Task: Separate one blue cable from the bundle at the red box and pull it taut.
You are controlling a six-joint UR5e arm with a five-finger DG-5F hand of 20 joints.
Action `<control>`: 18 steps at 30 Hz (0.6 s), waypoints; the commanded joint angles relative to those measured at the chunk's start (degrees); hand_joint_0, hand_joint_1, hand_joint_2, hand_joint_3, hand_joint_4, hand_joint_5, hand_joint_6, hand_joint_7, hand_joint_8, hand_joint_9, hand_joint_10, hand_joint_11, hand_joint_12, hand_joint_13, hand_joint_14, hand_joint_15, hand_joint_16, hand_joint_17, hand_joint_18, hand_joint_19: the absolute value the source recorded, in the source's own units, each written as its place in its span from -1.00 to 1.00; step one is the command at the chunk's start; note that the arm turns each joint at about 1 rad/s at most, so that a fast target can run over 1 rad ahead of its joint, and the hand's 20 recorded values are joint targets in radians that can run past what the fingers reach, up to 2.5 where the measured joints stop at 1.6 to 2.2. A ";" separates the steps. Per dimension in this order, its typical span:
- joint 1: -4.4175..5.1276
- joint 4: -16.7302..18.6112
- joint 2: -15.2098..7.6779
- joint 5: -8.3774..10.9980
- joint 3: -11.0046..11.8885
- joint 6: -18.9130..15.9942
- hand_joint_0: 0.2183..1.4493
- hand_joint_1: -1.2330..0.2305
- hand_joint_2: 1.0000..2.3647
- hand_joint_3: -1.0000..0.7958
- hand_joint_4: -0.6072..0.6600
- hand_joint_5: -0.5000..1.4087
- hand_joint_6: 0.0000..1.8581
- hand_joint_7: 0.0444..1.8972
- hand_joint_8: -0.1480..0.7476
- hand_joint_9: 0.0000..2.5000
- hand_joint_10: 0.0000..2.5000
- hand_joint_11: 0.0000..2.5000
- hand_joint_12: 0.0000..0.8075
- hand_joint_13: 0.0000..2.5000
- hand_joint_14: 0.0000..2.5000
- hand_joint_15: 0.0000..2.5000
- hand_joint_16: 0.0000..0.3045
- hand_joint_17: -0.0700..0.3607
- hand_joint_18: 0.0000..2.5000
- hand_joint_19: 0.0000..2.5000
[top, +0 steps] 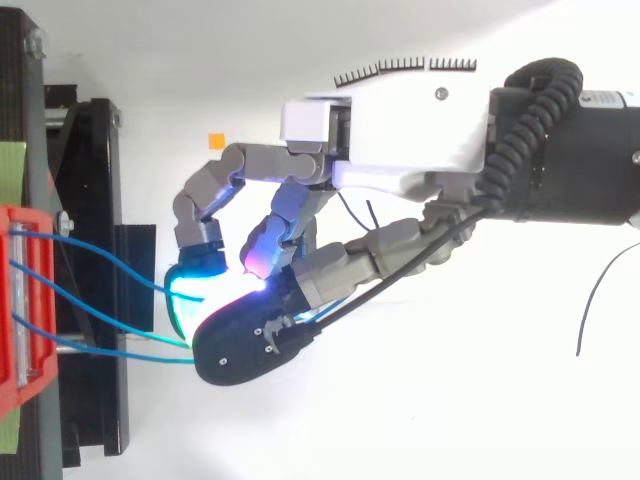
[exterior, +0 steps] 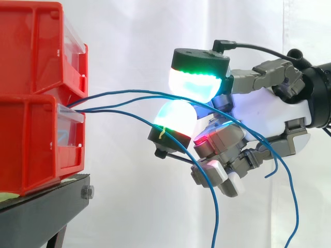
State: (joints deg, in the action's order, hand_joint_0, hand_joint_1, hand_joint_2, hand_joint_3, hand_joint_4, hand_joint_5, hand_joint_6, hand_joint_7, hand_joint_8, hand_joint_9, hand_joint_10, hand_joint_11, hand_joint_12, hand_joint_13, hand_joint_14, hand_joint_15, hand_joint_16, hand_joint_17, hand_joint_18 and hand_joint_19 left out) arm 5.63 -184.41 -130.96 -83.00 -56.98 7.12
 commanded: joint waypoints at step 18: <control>-0.36 -6.40 0.62 -0.49 3.01 -0.62 -0.22 -0.31 -0.98 -0.25 -0.14 -0.70 -0.07 0.05 0.07 -0.21 -0.98 0.07 -0.14 -0.45 -0.98 -0.52 -0.73 -0.25 -0.44 -0.37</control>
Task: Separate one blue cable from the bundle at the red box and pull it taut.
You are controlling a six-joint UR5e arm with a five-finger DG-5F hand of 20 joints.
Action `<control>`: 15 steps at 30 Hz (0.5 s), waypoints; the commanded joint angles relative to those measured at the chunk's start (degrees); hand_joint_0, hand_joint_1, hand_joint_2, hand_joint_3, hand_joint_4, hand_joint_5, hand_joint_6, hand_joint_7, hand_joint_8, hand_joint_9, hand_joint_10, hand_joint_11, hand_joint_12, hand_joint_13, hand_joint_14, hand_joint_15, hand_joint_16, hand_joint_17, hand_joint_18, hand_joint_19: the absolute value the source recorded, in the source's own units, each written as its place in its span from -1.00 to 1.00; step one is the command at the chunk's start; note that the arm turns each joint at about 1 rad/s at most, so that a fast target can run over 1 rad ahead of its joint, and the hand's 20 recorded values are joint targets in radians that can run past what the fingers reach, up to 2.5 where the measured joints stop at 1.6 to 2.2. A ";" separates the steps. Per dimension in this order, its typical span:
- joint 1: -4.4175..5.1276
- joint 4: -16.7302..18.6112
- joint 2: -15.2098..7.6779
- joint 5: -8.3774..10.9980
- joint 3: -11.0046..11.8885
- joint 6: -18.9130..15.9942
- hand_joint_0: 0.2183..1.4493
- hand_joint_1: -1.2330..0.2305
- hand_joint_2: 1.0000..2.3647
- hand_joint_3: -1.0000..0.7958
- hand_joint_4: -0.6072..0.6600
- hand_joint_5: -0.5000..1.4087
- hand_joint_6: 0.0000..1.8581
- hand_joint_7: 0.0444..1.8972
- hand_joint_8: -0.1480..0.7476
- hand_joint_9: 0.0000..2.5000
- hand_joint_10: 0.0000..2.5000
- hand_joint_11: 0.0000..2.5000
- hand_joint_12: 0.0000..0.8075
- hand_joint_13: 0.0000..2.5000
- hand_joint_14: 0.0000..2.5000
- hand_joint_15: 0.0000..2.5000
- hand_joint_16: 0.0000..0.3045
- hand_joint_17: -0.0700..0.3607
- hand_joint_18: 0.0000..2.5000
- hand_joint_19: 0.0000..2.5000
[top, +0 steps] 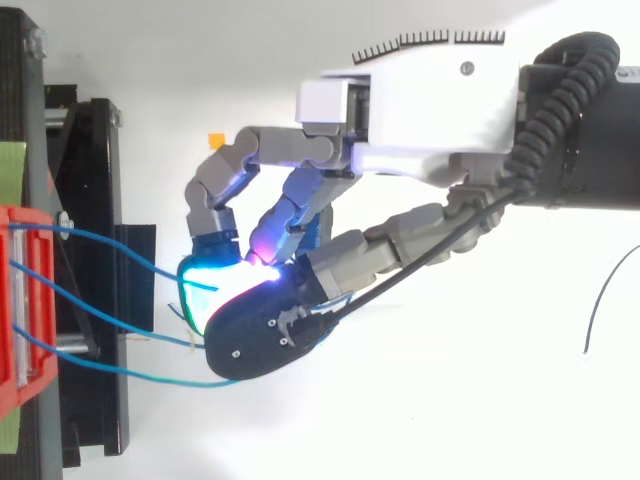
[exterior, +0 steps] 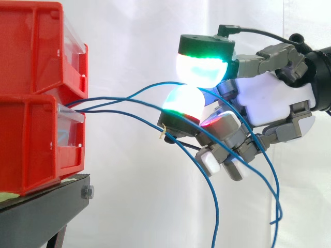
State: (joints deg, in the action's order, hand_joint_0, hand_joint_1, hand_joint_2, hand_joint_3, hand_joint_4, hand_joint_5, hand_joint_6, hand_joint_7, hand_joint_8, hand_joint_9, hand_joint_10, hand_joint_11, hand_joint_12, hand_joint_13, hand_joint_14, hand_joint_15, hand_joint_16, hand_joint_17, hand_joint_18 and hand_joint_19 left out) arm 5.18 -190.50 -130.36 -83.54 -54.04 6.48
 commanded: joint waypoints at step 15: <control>0.27 -0.40 -0.07 0.30 0.07 -0.15 -0.24 -0.28 -0.98 -0.25 -0.08 -0.70 -0.07 0.07 0.27 0.00 -0.97 -0.02 -0.18 -0.49 -0.99 -0.64 -0.74 -0.26 -0.47 -0.44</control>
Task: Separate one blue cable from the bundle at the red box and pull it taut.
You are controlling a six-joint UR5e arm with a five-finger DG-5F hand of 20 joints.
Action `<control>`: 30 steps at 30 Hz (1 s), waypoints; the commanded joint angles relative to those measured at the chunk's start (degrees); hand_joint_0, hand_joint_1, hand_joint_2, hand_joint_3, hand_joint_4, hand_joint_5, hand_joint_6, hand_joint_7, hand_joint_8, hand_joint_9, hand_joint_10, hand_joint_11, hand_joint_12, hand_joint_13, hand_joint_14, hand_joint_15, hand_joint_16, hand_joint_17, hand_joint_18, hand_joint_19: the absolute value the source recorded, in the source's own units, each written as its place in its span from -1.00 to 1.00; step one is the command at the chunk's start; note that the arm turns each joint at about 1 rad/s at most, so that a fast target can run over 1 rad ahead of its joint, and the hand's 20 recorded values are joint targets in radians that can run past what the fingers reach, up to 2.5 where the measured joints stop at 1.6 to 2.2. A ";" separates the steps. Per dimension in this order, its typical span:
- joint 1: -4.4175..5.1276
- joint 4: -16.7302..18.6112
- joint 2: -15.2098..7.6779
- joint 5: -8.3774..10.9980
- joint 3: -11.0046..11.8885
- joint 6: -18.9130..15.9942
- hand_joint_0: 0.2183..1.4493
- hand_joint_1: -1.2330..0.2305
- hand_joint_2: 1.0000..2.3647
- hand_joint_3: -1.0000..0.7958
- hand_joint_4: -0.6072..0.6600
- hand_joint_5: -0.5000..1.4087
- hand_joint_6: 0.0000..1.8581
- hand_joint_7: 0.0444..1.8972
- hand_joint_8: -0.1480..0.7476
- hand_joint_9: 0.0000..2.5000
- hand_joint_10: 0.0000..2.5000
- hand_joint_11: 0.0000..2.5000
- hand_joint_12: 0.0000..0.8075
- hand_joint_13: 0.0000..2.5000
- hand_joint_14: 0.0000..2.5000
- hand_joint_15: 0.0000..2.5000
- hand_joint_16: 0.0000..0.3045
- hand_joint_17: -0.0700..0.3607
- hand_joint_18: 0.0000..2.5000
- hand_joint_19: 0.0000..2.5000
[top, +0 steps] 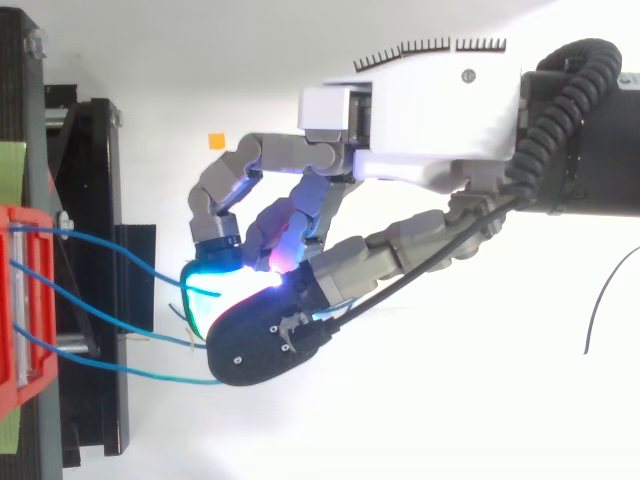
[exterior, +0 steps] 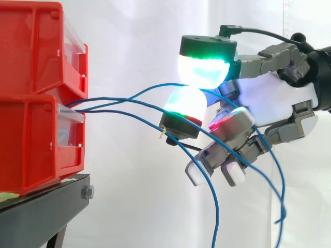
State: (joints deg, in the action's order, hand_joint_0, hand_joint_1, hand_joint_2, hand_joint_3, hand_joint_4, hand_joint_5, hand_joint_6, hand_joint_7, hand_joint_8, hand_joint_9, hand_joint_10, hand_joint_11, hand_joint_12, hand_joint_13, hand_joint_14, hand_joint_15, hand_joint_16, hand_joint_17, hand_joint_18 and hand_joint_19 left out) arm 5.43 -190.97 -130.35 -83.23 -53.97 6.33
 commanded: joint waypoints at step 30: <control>-0.25 0.24 0.01 -0.09 -0.26 -0.44 -0.23 -0.26 -0.98 -0.23 -0.11 -0.71 -0.06 0.03 0.02 0.15 -0.92 0.70 -0.28 -0.16 -0.98 0.16 -0.73 -0.25 -0.35 -0.24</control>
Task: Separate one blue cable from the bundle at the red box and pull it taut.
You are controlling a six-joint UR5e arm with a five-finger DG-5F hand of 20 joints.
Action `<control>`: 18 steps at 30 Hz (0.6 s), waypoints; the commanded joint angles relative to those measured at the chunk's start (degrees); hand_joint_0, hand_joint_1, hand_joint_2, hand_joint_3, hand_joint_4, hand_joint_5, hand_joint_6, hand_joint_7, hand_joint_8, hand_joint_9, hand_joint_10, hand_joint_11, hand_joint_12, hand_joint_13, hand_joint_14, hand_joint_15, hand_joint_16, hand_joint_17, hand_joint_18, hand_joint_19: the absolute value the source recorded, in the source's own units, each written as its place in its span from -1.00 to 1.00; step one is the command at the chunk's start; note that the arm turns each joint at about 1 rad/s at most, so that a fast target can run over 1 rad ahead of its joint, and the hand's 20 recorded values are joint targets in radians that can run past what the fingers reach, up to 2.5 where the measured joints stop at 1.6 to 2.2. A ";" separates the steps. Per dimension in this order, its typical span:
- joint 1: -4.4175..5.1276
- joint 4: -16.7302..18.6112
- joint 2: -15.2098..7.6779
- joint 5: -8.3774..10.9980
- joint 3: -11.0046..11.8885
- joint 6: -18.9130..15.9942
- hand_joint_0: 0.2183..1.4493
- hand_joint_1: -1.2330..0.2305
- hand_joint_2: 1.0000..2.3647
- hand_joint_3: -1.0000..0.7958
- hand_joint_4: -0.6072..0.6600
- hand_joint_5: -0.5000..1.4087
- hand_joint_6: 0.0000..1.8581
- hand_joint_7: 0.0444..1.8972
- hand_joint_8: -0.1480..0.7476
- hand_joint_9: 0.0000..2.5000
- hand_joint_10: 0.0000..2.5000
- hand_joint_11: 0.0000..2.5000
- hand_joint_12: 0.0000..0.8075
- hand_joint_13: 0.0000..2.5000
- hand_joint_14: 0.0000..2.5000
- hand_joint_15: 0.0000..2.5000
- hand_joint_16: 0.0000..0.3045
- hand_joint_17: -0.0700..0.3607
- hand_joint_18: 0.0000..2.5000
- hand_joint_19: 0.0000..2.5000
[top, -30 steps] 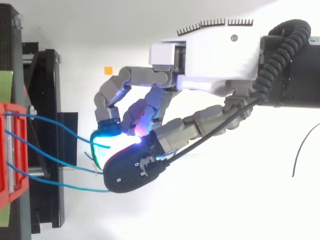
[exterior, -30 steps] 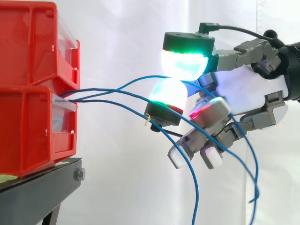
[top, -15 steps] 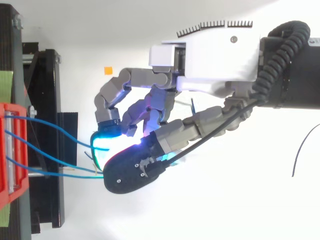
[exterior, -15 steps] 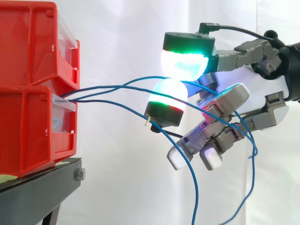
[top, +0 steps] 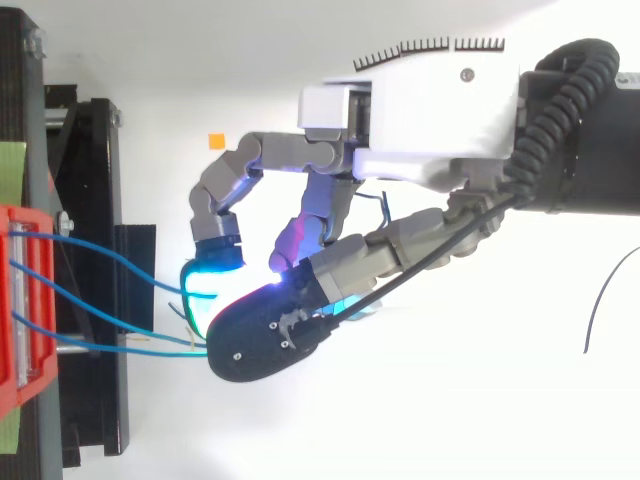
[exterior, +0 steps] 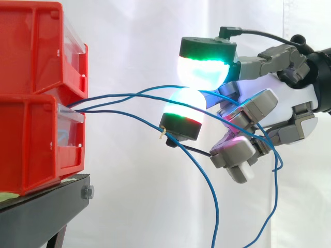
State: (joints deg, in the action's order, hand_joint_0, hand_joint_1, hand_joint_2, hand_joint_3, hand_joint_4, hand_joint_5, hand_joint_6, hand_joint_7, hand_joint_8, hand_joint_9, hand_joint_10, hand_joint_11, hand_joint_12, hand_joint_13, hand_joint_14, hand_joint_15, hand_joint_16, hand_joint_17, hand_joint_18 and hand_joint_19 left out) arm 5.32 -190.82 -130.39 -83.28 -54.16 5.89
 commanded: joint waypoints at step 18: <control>-0.31 0.80 0.05 -0.30 -0.07 0.18 -0.22 -0.27 -0.98 -0.24 -0.10 -0.71 -0.06 0.02 0.02 0.07 -0.71 0.65 -0.26 -0.12 -0.84 0.47 -0.75 -0.28 -0.20 0.01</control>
State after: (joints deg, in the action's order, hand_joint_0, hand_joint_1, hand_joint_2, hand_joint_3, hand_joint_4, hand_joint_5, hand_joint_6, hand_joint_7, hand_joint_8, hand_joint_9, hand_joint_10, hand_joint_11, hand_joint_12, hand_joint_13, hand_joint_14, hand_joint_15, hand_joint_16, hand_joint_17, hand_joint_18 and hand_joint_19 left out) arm 5.06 -190.02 -130.38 -83.53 -54.24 6.06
